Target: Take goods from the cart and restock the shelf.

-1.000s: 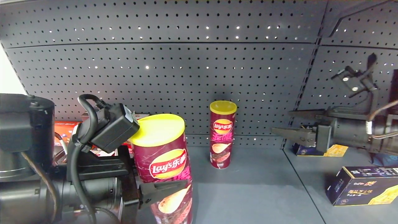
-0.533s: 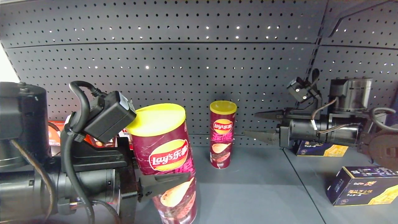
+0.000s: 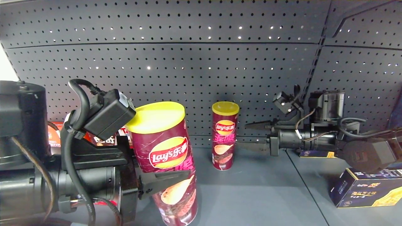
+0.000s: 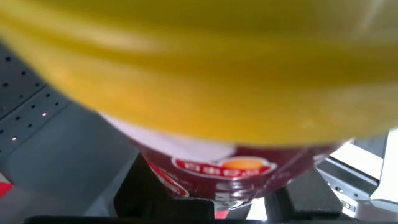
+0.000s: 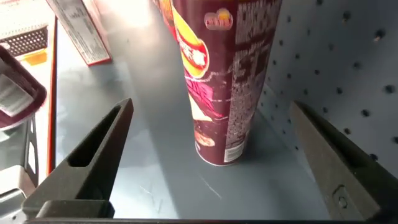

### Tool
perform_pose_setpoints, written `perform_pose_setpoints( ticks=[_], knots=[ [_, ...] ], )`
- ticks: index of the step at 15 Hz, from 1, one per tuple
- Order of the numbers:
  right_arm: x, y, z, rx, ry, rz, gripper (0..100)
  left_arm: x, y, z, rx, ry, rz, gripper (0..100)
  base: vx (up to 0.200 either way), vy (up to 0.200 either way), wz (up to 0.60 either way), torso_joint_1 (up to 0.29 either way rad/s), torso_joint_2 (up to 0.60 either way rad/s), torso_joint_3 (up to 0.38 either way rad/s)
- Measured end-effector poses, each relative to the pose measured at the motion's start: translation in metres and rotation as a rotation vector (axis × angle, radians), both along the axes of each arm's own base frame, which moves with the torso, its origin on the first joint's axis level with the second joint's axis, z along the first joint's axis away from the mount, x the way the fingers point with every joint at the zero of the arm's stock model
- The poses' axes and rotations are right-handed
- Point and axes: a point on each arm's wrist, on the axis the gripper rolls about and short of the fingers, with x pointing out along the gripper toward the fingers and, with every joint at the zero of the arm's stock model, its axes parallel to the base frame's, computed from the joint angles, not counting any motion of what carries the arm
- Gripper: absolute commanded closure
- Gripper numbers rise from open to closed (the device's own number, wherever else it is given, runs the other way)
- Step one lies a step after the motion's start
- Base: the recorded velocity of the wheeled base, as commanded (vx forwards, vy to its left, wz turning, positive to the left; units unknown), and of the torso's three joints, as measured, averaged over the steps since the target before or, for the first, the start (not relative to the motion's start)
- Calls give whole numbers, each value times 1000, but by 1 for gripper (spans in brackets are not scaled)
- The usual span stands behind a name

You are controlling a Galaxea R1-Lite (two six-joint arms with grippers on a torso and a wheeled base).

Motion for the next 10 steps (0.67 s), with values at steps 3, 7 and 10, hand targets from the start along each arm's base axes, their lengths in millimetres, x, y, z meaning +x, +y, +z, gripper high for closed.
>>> perform_pose_setpoints(
  ticks=[3, 7, 10],
  knots=[
    [9, 12, -11, -11, 20, 15, 0, 1, 1, 0, 0, 0, 8, 100, 0, 0, 0, 0, 0, 0],
    [17, 22, -25, -27, 49, 29, 0, 3, 3, 0, 0, 2, 18, 100, 0, 0, 0, 0, 0, 0],
    [22, 29, -36, -37, 69, 38, 0, 3, 3, 0, 1, 2, 18, 100, 0, 0, 0, 0, 0, 0]
  ],
)
